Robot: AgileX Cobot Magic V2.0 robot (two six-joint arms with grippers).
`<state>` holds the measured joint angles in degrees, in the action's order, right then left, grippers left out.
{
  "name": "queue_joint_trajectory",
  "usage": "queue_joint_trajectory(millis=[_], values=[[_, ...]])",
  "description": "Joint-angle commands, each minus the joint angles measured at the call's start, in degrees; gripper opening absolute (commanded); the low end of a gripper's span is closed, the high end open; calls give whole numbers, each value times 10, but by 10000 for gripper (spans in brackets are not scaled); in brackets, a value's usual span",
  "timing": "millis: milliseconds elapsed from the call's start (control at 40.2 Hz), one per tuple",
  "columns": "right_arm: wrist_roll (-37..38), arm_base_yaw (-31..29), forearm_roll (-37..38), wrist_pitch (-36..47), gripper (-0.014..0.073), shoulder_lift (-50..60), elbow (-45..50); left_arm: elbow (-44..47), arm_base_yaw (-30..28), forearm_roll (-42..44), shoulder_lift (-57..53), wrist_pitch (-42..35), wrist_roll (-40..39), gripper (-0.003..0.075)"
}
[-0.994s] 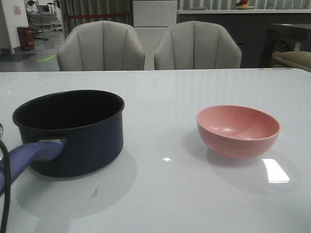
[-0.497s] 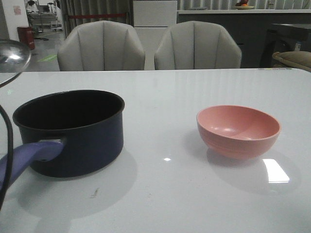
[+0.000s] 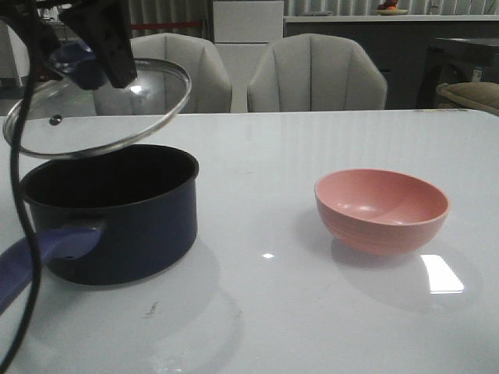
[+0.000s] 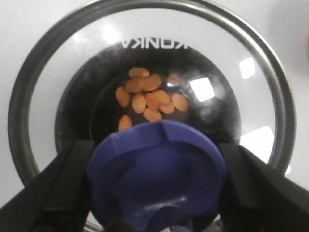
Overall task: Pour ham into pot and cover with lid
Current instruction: 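Lift the glass lid and carry it over the pot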
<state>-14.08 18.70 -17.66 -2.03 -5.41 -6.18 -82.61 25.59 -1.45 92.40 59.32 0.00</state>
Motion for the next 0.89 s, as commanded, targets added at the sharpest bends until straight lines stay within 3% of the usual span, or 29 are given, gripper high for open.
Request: queue_joint_trajectory(millis=[0, 597, 870], values=[[1, 2, -2, 49, 158, -6, -15, -23, 7, 7, -8, -9, -4, 313], [1, 2, -2, 49, 158, -6, -15, -45, 6, 7, 58, -7, -5, 316], [1, 2, -2, 49, 158, -6, -15, -46, 6, 35, 60, -10, -9, 384]])
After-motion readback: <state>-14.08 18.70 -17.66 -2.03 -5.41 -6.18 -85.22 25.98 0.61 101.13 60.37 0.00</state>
